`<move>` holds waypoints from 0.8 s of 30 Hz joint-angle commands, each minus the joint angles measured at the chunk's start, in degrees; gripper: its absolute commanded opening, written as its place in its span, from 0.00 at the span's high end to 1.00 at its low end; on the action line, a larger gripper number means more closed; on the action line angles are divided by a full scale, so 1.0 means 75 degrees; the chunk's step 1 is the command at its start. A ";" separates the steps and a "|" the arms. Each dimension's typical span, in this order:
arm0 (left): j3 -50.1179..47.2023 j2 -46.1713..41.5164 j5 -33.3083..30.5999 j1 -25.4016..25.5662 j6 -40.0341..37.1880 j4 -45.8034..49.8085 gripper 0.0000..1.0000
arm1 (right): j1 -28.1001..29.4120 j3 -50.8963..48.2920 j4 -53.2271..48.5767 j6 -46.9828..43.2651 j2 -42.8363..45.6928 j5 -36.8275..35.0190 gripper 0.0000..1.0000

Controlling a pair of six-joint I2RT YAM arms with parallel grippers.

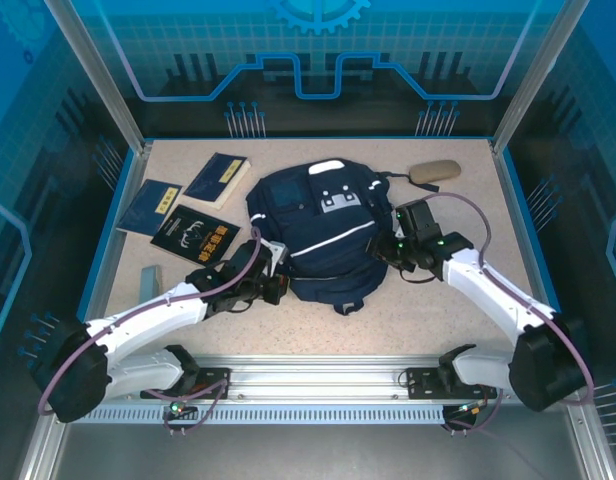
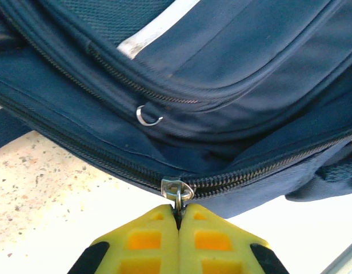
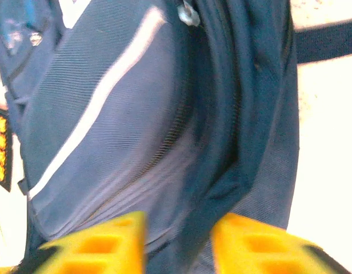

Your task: Pack books, pencil case, and school supplies into a backpack

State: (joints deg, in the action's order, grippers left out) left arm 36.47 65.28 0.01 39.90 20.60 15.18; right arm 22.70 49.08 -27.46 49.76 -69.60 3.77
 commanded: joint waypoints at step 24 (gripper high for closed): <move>0.0933 0.0664 0.0959 0.0809 0.0163 -0.1021 1.00 | 0.2989 -0.0194 -0.0367 0.3864 0.0431 -0.1542 0.23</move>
State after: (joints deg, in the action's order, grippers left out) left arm 41.87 70.37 6.52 45.71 21.06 11.66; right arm 44.62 48.21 -27.99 74.46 -65.54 -5.15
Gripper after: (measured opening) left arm 0.047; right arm 0.769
